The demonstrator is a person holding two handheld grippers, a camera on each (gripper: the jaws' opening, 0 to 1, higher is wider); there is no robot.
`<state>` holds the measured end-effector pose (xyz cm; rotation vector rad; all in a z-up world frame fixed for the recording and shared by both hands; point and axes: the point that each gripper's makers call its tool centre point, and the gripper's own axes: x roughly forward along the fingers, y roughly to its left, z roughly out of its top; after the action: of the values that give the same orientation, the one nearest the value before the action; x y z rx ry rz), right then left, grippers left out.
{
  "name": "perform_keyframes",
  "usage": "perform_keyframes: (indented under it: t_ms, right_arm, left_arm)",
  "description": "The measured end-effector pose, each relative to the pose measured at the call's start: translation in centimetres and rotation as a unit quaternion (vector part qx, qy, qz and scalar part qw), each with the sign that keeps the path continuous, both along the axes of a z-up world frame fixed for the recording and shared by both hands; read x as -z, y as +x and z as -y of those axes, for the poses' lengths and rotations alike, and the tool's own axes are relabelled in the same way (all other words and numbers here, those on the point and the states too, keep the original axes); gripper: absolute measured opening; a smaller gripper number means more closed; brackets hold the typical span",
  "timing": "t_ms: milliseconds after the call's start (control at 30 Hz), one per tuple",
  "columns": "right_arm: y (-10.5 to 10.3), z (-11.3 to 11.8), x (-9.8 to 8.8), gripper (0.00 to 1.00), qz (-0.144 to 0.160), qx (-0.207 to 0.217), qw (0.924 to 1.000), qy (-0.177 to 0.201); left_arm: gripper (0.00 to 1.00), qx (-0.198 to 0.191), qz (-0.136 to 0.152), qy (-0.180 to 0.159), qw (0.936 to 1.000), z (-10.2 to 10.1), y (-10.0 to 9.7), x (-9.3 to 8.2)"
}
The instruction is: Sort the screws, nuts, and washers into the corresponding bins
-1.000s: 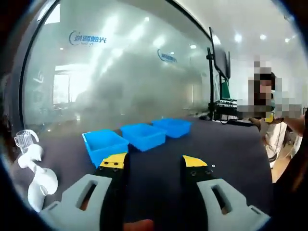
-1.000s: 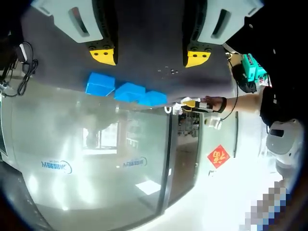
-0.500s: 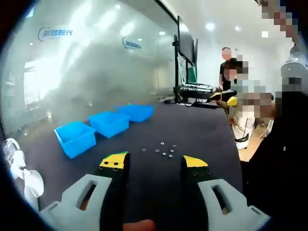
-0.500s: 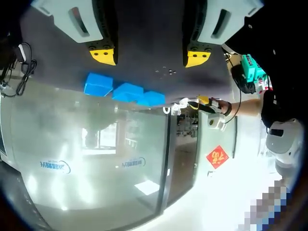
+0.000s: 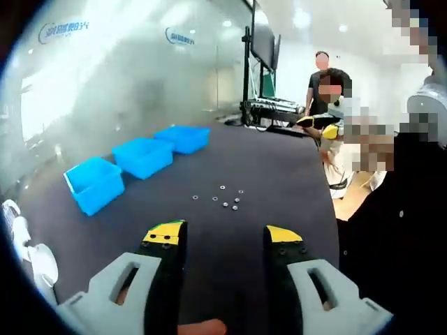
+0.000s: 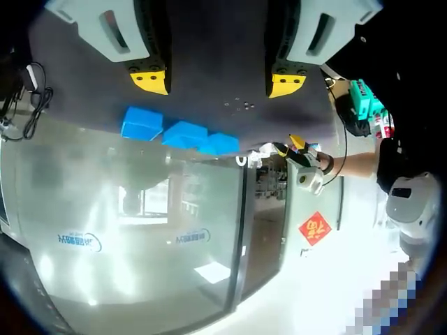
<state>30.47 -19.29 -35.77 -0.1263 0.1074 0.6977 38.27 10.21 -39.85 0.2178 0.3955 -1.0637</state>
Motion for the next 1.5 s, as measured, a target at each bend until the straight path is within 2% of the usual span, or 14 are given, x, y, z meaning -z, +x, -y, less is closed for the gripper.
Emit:
perform_keyframes:
  t_ms: [133, 333, 433, 667, 867, 933, 1000, 1067, 1167, 1500]
  right_arm:
    - [0.1, 0.1, 0.1, 0.49, -0.001, 0.0, 1.0, -0.001]
    - [0.0, 0.3, 0.0, 0.49, 0.001, 0.001, 1.0, 0.0]
    - [0.0, 0.5, 0.2, 0.49, -0.001, 0.003, 1.0, 0.001]
    - [0.1, 0.6, 0.4, 0.49, -0.004, 0.003, 1.0, -0.001]
    - [0.2, 0.4, 0.2, 0.49, -0.002, 0.0, 1.0, -0.001]
    - [0.2, 0.5, 0.2, 0.49, -0.002, 0.001, 1.0, 0.0]
    - [0.3, 0.6, 0.2, 0.49, -0.001, 0.002, 1.0, 0.002]
    - [0.3, 0.7, 0.2, 0.49, -0.001, 0.003, 1.0, 0.005]
    - [0.3, 0.8, 0.2, 0.49, -0.001, 0.003, 1.0, 0.005]
    - [0.3, 1.0, 0.2, 0.49, -0.001, 0.004, 1.0, 0.005]
  left_arm:
    - [0.43, 0.014, -0.009, 0.038, 0.9991, 0.9, -0.1, 0.7]
    - [0.43, 0.008, -0.031, 0.064, 0.9974, 2.4, 0.9, 1.2]
    - [0.43, 0.009, -0.039, 0.073, 0.9965, 3.8, 0.4, 1.3]
    - [0.43, 0.025, -0.049, 0.121, 0.9911, 5.1, 0.2, 1.5]
    - [0.43, 0.027, -0.06, 0.15, 0.9865, 6.0, 0.5, 1.5]
    - [0.43, 0.034, -0.078, 0.149, 0.9851, 5.7, 0.3, 1.5]
    - [0.43, 0.042, -0.073, 0.162, 0.9832, 6.0, -0.1, 1.7]
    - [0.43, 0.047, -0.066, 0.173, 0.9816, 5.7, 0.4, 1.7]
    - [0.43, 0.048, -0.074, 0.174, 0.9808, 6.2, 0.7, 1.9]
    - [0.42, 0.036, -0.105, 0.211, 0.9712, 6.9, 1.5, 3.2]
